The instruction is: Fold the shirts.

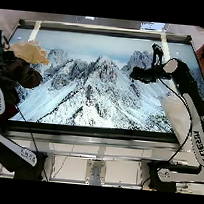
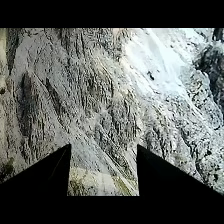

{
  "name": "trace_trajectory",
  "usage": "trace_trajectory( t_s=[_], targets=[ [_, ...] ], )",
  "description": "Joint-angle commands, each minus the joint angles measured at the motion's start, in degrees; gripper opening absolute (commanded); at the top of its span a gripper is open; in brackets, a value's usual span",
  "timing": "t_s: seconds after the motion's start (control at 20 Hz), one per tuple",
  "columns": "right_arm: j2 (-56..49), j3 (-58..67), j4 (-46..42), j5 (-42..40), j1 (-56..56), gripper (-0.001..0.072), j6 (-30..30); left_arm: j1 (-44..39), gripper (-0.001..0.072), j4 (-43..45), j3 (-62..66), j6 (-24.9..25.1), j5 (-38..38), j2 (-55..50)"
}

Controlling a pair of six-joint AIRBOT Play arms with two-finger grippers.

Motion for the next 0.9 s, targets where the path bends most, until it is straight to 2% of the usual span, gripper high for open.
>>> trace_trajectory(
  t_s=[0.0,0.2,0.45,0.5,0.7,0.75,0.8,0.85],
  targets=[
    [0.0,0.0,-0.1,-0.7,0.0,0.0472,0.0,7.9,0.0708,0.2,0.0,-6.2,-1.3,-0.3],
    [0.0,0.0,0.2,-0.6,0.0,0.0472,0.0,13.3,0.0708,0.2,0.0,-6.4,-0.7,-0.4],
    [0.0,0.0,0.3,-0.5,0.0,0.0473,0.0,18.4,0.0707,-2.6,0.0,-5.9,3.9,-1.4],
    [0.0,0.0,0.3,-0.5,0.0,0.0475,0.0,19.4,0.0707,-5.6,0.0,-4.9,4.9,-2.1],
    [0.0,0.0,0.5,-0.5,0.0,0.0475,0.0,21.4,0.0705,-23.9,0.0,4.6,8.2,-5.5],
    [0.0,0.0,0.5,-0.7,0.0,0.0474,0.0,21.4,0.0635,-27.3,0.0,6.8,8.6,-6.1],
    [0.0,0.0,0.6,-0.7,0.0,0.0474,0.0,21.4,0.0210,-30.8,0.1,8.2,8.9,-6.1],
    [0.0,0.0,0.8,-0.7,0.0,0.0474,0.0,21.4,0.0034,-34.6,0.1,8.7,9.7,-5.7]
  ],
)
